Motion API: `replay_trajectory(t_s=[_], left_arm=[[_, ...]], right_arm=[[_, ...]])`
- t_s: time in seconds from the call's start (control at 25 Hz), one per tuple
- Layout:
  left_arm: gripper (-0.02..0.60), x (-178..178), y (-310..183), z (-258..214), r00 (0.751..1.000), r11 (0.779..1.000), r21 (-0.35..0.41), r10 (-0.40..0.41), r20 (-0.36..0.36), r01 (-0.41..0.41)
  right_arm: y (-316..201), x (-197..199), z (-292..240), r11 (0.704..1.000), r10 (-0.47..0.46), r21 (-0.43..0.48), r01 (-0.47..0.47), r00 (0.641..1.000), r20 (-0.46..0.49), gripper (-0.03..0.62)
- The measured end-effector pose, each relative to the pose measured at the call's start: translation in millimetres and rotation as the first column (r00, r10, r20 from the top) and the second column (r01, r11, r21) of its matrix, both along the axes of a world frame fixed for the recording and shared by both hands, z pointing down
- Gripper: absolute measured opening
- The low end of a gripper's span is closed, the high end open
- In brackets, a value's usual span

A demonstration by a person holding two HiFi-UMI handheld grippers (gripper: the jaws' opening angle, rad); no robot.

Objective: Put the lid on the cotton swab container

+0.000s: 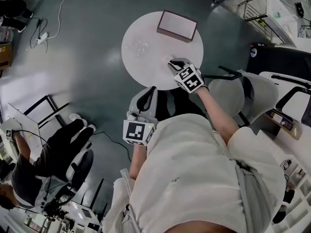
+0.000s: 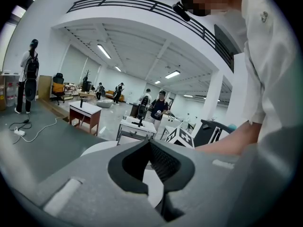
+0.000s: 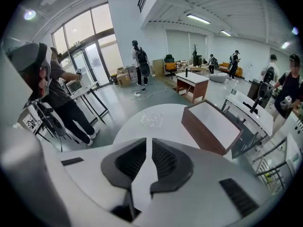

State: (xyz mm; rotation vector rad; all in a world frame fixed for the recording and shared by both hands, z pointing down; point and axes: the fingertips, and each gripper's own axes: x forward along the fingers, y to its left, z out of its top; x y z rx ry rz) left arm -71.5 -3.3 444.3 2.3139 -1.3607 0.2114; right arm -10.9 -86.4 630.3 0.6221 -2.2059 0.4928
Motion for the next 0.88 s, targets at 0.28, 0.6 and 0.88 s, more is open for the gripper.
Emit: replay_trajectory(t_s=[0.28, 0.6, 0.88], left_arm=[[0.005, 2, -7, 7, 1.0, 1.0, -0.009, 0.008, -0.004, -0.008], [0.005, 0, -9, 14, 1.0, 0.999, -0.033, 0.008, -0.004, -0.008], [0.005, -4, -11, 16, 1.0, 0.999, -0.041, 0.003, -0.002, -0.003]], right_arm=[[-4, -1, 32, 0.999, 0.014, -0.035, -0.016, 0.999, -0.05, 0.06], [-15, -4, 58, 1.0, -0.015, -0.021, 0.013, 0.991, -0.134, 0.064], [-19, -9, 68, 0.999, -0.033, -0.028, 0.028, 0.984, -0.175, 0.071]])
